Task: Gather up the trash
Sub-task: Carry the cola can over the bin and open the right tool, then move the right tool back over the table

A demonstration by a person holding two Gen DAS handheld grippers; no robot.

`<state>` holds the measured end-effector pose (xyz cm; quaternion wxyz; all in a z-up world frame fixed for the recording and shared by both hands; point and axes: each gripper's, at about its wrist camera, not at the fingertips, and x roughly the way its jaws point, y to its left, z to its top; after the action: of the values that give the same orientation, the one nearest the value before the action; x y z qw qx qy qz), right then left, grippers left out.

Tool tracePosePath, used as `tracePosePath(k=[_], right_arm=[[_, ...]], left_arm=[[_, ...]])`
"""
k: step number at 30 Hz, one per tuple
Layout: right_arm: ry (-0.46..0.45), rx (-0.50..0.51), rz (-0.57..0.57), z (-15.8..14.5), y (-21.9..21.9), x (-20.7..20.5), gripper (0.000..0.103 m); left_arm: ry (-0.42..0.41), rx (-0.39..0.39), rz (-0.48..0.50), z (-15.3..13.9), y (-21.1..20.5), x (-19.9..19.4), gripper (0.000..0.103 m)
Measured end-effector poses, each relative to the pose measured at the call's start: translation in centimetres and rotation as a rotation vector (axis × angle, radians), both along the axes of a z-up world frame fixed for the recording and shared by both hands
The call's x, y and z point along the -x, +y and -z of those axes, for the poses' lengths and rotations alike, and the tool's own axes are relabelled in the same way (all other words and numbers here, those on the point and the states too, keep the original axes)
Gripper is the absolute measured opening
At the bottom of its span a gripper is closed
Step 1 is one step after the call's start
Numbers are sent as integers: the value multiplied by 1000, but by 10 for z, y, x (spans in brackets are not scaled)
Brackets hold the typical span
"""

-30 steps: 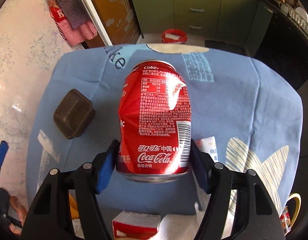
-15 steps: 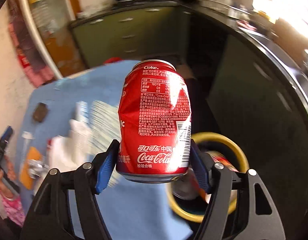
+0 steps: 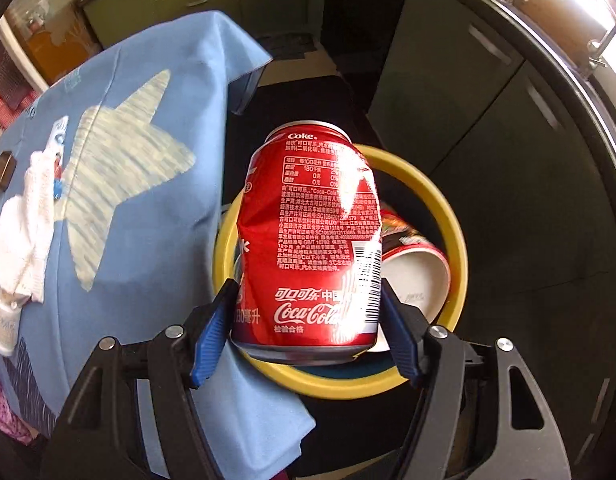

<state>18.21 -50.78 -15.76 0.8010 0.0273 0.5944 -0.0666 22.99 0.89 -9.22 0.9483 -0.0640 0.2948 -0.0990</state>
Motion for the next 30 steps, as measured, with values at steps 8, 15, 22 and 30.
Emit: tracePosePath(k=[8, 15, 22, 30], right_arm=[[143, 119, -118, 0, 15, 10, 67], [72, 72, -68, -9, 6, 12, 64], [-82, 25, -19, -42, -1, 27, 63], [-311, -190, -88, -83, 35, 48, 64]], left_arm=[[4, -3, 13, 0, -3, 0, 98], [7, -5, 11, 1, -5, 0, 98], [-9, -1, 5, 0, -3, 2, 98], [5, 26, -33, -7, 6, 2, 98]])
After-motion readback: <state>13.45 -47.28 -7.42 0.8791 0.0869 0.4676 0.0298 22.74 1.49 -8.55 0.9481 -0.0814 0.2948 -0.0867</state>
